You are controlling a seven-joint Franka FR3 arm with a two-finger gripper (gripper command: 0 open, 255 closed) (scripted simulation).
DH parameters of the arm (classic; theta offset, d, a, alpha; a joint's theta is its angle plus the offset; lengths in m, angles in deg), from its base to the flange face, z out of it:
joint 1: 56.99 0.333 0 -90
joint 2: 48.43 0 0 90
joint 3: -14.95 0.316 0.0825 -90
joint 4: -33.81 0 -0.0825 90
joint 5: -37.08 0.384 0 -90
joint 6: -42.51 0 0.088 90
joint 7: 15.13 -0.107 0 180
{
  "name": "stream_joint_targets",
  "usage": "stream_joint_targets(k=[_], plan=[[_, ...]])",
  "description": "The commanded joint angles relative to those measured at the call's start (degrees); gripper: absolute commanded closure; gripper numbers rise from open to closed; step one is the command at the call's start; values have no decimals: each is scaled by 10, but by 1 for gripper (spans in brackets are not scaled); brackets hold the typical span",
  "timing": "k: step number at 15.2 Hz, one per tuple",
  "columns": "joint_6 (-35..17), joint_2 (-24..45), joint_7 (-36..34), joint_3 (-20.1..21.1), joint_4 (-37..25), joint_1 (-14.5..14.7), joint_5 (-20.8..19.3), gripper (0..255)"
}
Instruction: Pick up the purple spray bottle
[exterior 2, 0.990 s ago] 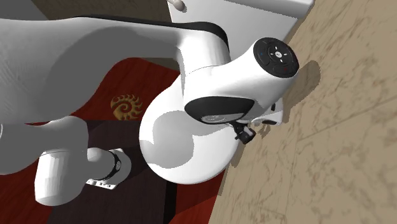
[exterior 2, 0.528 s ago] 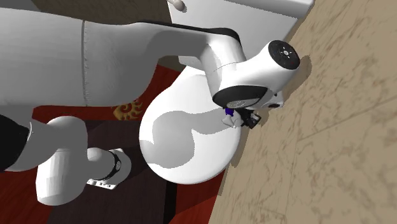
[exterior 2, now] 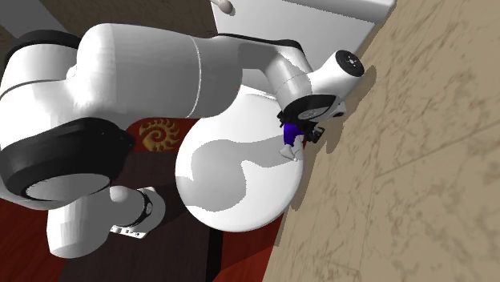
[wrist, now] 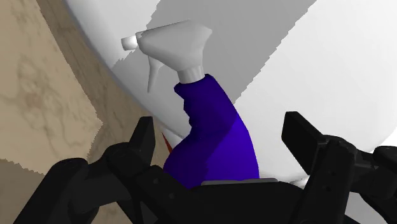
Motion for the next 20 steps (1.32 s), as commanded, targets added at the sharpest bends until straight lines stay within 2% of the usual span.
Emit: stream_joint_targets(k=[1,12,13,20], plan=[[1,36,26,11,-27,8,-5,0],[-45,82,34,14,-23,13,-9,0],[-45,82,34,14,-22,13,-9,255],[-45,82,34,14,-22,13,-9,255]])
